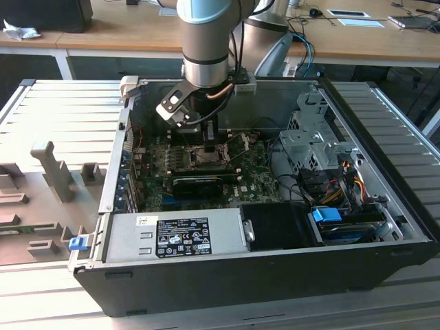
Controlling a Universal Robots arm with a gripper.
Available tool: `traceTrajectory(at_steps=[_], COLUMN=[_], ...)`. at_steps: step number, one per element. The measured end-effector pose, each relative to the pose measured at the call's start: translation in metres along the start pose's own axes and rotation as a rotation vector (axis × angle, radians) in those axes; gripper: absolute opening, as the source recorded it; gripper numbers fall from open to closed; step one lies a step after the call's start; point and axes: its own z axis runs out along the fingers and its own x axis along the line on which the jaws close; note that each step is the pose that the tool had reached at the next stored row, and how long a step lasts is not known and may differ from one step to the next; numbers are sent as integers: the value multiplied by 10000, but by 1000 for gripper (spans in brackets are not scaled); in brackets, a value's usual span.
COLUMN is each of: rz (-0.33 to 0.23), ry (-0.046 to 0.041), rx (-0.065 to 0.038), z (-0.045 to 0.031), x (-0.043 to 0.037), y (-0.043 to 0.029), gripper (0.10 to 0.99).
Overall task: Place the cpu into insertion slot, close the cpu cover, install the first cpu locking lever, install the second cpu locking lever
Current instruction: 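Close the cpu cover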
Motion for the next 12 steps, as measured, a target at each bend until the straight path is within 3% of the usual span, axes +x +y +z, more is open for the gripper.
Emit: traceTrajectory(at_steps=[4, 12], rz=[33, 33], ry=[3, 2], rx=[18, 19], z=[6, -84], x=[-12, -10], y=[74, 81], gripper=[106, 106])
